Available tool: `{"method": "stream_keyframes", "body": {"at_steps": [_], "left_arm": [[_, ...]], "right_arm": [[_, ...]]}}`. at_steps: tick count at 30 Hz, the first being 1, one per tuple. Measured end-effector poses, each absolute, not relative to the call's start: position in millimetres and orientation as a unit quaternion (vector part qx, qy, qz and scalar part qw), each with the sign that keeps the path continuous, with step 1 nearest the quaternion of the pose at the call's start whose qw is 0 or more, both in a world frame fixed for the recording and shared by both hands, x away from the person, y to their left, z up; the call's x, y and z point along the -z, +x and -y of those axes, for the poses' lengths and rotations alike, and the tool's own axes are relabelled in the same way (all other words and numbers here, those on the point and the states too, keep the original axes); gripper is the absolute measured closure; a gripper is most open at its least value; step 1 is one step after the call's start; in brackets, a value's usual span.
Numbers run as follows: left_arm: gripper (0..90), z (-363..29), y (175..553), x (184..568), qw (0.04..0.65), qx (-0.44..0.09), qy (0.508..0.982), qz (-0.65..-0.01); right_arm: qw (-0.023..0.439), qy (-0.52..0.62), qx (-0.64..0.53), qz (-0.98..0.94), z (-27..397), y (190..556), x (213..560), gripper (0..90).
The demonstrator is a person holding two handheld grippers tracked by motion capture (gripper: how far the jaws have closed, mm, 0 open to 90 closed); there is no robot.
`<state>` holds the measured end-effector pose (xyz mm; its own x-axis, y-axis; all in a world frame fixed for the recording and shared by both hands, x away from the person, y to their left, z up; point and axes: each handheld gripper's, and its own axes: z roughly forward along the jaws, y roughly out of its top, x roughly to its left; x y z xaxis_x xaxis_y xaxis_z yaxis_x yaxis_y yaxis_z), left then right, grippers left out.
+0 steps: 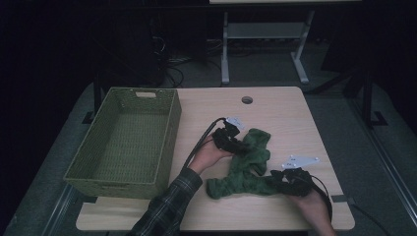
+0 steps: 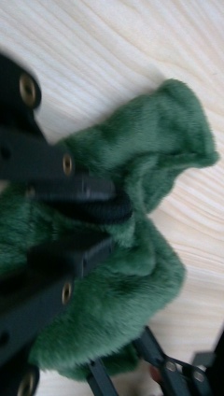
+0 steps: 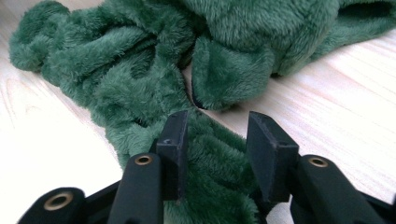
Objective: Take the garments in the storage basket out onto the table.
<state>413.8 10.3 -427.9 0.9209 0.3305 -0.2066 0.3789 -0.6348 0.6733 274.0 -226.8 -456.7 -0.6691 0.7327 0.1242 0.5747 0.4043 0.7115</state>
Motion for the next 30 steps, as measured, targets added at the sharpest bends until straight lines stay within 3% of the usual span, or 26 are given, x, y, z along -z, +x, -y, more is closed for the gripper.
{"method": "stream_keyframes", "body": {"at_steps": [1,4,19,21,22,23,24,30], "left_arm": [[80.8,-11.9,413.0,427.2,0.380,0.031,0.903,-0.196],[84.8,-19.0,411.5,422.4,0.385,0.026,0.900,-0.204],[85.0,-48.8,404.1,412.5,0.413,0.006,0.876,-0.248],[85.0,-48.6,404.2,412.9,0.412,0.006,0.877,-0.247],[85.0,-48.6,404.0,412.8,0.412,0.006,0.877,-0.248],[85.0,-49.0,403.7,412.4,0.412,0.005,0.877,-0.248],[85.0,-50.0,403.3,411.6,0.412,0.003,0.877,-0.247],[85.3,-67.4,395.0,400.2,0.415,-0.016,0.870,-0.265]], "right_arm": [[0.104,0.393,-0.379,-0.831,226.7,274.3,457.0,57.9],[0.099,0.399,-0.380,-0.829,225.7,274.8,457.4,56.0],[0.090,0.416,-0.376,-0.823,212.4,289.8,461.6,55.5],[0.093,0.418,-0.378,-0.821,213.0,293.0,462.8,61.5],[0.097,0.421,-0.380,-0.818,213.6,295.7,463.9,70.9],[0.097,0.421,-0.380,-0.818,213.6,295.7,463.9,70.9],[0.106,0.425,-0.375,-0.817,214.9,298.4,463.7,79.1],[0.147,0.423,-0.384,-0.807,229.9,308.6,447.8,83.2]]}}
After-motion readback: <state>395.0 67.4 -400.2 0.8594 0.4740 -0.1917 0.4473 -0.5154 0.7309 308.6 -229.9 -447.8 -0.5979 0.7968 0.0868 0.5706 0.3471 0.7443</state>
